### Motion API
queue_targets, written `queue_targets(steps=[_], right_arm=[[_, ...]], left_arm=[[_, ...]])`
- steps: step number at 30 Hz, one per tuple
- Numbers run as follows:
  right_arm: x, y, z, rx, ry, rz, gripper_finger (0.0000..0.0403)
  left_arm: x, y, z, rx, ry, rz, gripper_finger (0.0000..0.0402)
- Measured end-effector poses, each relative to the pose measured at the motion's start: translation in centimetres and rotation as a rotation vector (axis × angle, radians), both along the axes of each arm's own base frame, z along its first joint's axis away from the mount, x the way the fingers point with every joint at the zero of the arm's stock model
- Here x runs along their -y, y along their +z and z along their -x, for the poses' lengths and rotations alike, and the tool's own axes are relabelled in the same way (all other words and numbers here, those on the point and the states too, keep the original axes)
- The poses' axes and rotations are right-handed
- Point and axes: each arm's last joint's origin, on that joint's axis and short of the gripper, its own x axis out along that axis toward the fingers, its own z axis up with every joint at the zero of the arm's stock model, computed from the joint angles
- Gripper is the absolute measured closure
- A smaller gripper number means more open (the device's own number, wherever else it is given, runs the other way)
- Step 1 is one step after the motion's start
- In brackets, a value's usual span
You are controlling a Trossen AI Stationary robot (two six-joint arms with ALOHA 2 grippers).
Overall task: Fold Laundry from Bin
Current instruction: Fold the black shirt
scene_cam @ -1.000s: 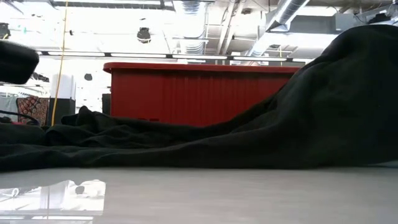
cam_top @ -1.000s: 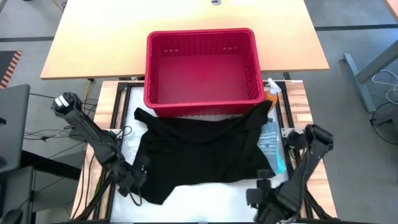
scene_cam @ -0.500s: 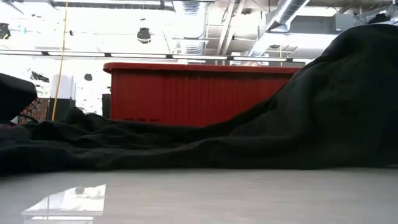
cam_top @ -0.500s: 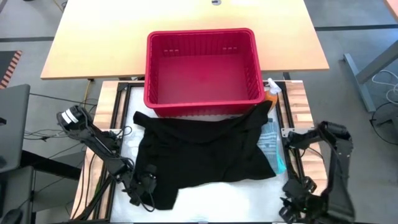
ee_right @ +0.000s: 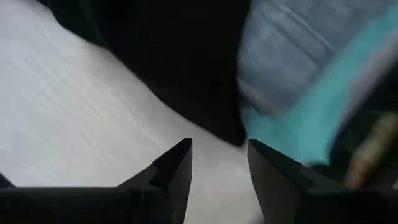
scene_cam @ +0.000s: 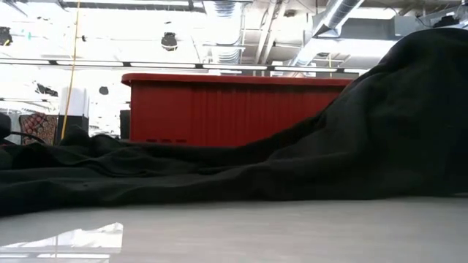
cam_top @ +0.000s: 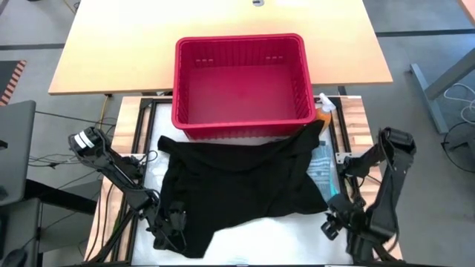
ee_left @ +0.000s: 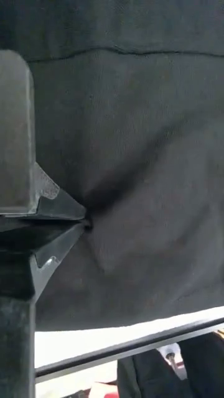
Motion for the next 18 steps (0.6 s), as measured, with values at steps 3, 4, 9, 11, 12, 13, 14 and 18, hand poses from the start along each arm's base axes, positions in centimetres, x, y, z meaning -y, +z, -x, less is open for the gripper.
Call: queue_targets(steps=[3,4,9,11,12,13,14,18], right_arm=[[0.9,-0.9,0.2,0.086,0.016,-0.066,0.0221],[1.1,-1.0,0.3,0.107,0.024,-0.092,0.0221],[2.4,-1.9,0.7,0.121,0.03,-0.122,0.0224],[2.8,-2.1,0.8,0.12,0.028,-0.111,0.0233],[2.9,-2.3,0.7,0.121,0.03,-0.106,0.0241],[3.0,-2.3,0.6,0.119,0.035,-0.099,0.0253],[3.0,-2.3,0.5,0.118,0.04,-0.097,0.0267],[2.8,-2.1,-0.1,0.136,0.089,-0.141,0.0352]], left_arm=[[0.2,0.2,-0.2,0.002,0.002,0.001,0.0401],[0.2,0.3,-0.2,0.005,0.003,0.001,0.0401],[0.3,0.3,-0.2,0.012,0.006,-0.002,0.0401],[0.3,0.3,-0.2,0.015,0.008,-0.004,0.0401],[0.3,0.3,-0.3,0.017,0.01,-0.005,0.0401],[0.3,0.4,-0.3,0.02,0.012,-0.007,0.0401],[0.3,0.4,-0.3,0.023,0.015,-0.01,0.0401],[0.2,0.4,-0.3,0.025,0.03,-0.01,0.0401]])
